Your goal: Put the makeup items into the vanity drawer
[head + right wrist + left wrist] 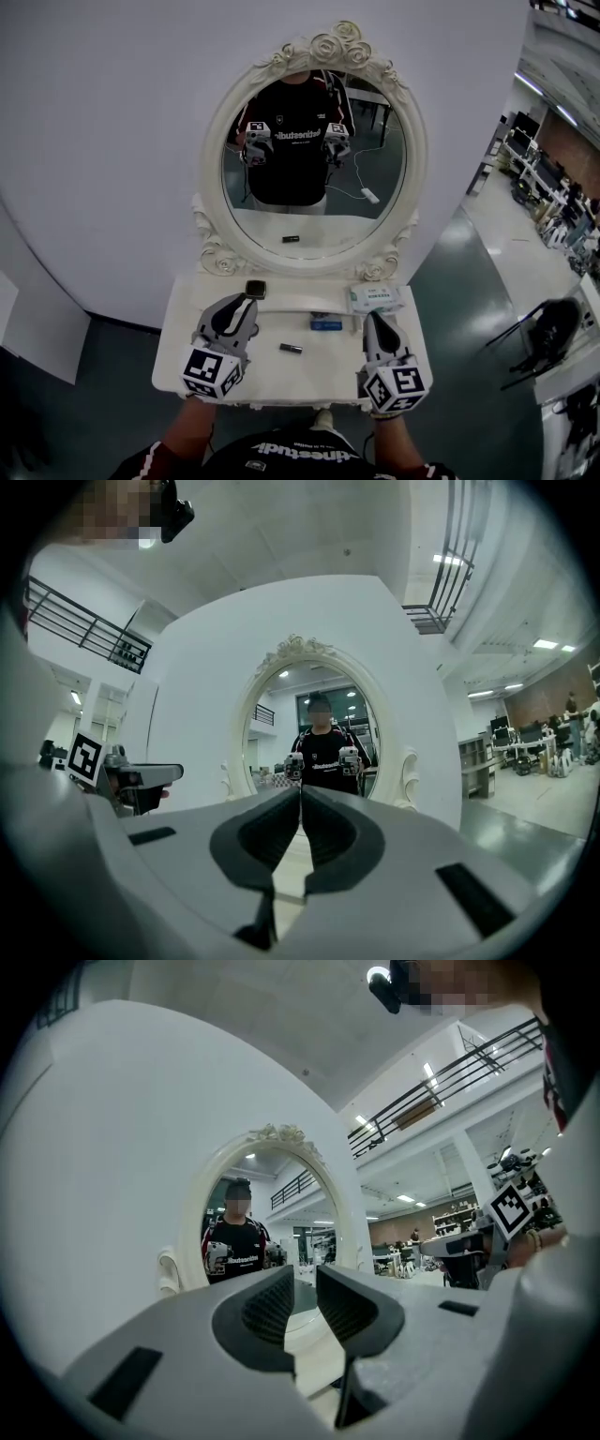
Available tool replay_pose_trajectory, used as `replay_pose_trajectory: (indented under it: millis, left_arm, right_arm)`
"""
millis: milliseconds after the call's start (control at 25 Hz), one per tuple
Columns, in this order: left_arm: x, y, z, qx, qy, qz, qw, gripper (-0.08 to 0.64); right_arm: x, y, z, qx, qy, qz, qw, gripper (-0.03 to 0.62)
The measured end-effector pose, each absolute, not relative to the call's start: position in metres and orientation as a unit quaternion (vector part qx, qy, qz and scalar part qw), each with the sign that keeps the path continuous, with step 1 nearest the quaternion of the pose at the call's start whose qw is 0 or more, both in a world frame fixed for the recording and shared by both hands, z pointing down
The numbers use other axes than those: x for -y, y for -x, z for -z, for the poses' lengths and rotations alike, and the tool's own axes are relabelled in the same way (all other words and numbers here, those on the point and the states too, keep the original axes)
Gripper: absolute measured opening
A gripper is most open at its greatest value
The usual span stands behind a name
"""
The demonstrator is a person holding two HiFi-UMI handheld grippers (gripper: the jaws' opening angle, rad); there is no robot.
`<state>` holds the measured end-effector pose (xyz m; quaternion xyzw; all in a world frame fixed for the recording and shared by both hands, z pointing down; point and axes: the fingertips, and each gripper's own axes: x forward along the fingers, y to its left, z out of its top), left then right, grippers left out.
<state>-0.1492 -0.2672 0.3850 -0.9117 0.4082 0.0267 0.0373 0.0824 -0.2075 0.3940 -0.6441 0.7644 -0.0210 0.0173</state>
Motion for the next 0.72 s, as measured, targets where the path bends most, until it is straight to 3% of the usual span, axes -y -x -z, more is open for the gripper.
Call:
replay_pose_trajectory:
  millis: [720]
  left_arm:
    - [0.254,0.156,-0.384,-0.436,0.898,-0.047,0.033,0.006]
  right_arm:
    - [0.199,-0.07,-0.391,-0.774,0.632,0.015,0.01,-0.006]
